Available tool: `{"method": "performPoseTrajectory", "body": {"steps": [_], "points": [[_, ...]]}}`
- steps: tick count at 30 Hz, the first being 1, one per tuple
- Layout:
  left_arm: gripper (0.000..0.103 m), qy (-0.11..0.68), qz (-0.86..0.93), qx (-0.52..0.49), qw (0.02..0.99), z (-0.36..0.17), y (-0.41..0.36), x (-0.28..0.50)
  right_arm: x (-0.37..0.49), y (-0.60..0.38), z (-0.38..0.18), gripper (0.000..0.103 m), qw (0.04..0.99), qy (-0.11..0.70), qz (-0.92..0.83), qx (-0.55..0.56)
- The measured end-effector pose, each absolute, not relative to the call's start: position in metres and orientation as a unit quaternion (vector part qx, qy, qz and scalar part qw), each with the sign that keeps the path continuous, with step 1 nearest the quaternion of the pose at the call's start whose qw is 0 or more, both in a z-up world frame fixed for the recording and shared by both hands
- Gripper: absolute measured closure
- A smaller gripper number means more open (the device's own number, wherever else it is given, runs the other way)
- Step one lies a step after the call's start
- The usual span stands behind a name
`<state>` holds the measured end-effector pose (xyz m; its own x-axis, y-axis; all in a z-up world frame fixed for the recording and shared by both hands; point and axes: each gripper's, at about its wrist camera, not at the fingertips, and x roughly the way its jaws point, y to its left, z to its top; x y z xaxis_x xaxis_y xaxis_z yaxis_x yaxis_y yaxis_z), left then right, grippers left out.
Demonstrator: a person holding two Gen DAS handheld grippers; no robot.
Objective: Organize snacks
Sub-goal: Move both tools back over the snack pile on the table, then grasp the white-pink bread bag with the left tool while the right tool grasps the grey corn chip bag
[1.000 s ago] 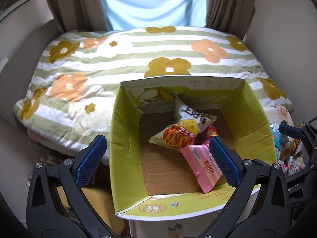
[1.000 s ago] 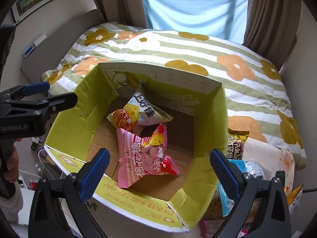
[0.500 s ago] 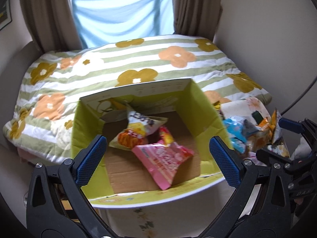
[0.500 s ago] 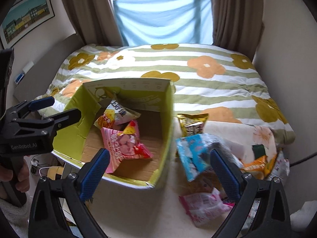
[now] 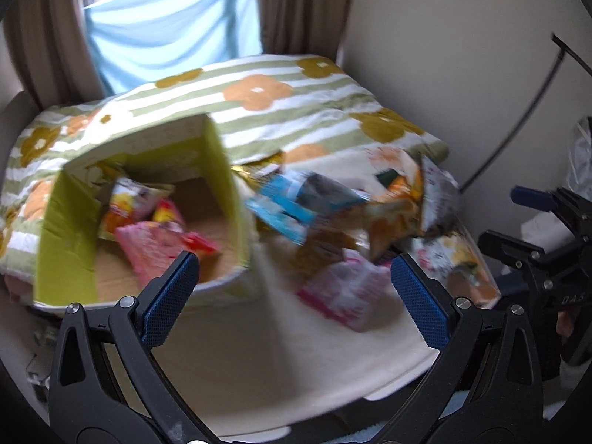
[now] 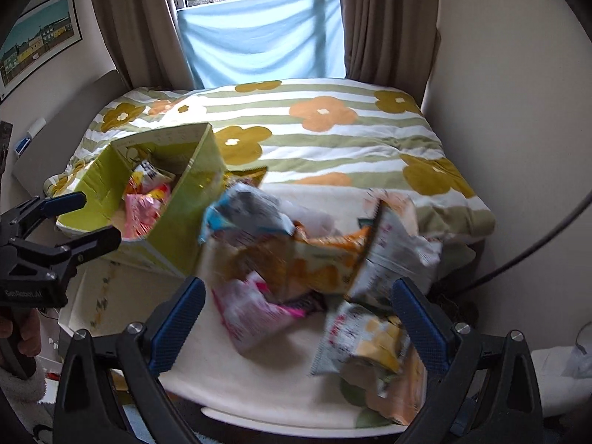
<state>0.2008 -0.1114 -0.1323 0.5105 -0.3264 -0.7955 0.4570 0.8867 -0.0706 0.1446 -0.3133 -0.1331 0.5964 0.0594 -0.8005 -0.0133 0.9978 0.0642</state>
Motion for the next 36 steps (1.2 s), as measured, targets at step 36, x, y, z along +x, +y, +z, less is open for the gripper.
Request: {"method": "performPoseTrajectory", "body": {"steps": [36], "points": [[0.012,0.463,-0.283,0.268,0.796,-0.314,-0.223,0.217,0.145,-0.356,-0.27,0.002,0.823,0.511,0.094,-0.23]]}}
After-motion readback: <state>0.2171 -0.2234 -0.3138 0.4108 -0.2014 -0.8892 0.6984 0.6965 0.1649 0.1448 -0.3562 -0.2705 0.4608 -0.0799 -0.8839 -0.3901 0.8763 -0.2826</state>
